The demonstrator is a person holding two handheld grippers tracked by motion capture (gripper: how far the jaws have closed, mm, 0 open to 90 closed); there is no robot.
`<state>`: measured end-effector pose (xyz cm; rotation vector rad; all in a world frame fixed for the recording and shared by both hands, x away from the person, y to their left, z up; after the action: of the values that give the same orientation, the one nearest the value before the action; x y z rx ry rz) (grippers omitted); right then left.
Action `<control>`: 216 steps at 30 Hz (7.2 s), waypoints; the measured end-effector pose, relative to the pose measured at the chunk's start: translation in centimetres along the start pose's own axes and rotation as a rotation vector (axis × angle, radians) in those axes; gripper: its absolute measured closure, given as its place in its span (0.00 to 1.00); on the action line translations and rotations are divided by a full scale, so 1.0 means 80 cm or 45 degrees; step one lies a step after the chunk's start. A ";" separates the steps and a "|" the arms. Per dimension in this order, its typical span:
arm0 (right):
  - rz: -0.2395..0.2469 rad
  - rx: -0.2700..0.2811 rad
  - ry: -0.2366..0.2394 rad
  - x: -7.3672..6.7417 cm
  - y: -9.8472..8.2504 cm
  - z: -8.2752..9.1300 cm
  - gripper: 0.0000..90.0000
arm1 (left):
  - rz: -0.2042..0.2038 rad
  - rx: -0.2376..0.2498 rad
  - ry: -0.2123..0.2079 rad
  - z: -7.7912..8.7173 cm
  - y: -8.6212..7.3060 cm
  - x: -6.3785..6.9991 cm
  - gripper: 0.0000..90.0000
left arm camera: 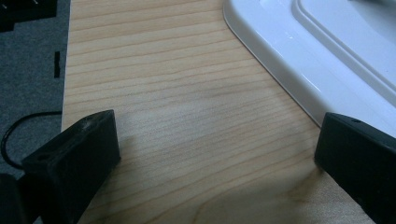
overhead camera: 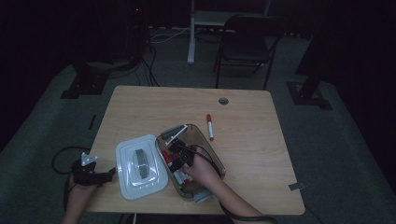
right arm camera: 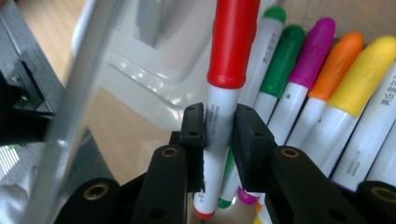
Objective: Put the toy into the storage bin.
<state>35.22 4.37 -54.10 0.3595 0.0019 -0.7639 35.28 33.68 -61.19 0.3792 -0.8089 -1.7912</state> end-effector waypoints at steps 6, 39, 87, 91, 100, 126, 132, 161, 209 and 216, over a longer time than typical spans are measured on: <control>-0.001 -0.023 0.003 0.001 -0.001 -0.006 0.79 | -0.001 -0.001 0.000 0.000 0.000 0.000 0.01; -0.319 0.512 -0.190 0.172 -0.019 0.138 0.60 | -0.002 -0.002 0.001 0.000 0.000 0.000 0.01; -0.544 0.258 -0.414 0.298 0.035 -0.035 0.60 | 0.000 -0.001 0.000 0.000 0.000 0.000 0.01; -0.534 0.249 -0.435 0.297 0.036 -0.041 0.66 | 0.000 -0.001 0.000 0.000 0.000 0.000 0.01; -0.564 0.255 -0.445 0.299 0.031 -0.040 0.85 | 0.000 -0.001 0.000 0.000 0.000 0.000 0.01; -0.648 0.529 -0.301 0.277 -0.002 0.092 0.85 | -0.001 -0.001 0.001 0.000 0.000 0.000 0.01; -0.619 0.619 -0.294 0.263 -0.013 0.135 0.85 | 0.000 -0.001 0.001 0.000 0.000 0.000 0.01; -0.239 0.716 0.022 0.063 -0.011 0.177 0.85 | 0.000 -0.002 0.000 0.000 0.000 0.000 0.01; 0.013 0.072 0.009 0.017 -0.001 0.011 0.68 | -0.001 -0.001 0.000 0.000 0.000 0.000 0.01; -0.017 0.236 0.012 0.034 -0.007 0.051 0.55 | -0.001 0.000 0.001 0.000 0.000 0.000 0.01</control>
<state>36.31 0.84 -50.77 0.5399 -0.0580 -0.7780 35.33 33.67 -61.18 0.3802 -0.8083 -1.7919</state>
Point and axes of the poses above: each handheld gripper's, and its own axes: z roughly backward along the jaws, y roughly out of its top, x roughly to its right, the point moved 9 cm from there along -z, roughly forward along the jaws, and after that the axes turned 11 degrees about -y, right-handed, at the moved point
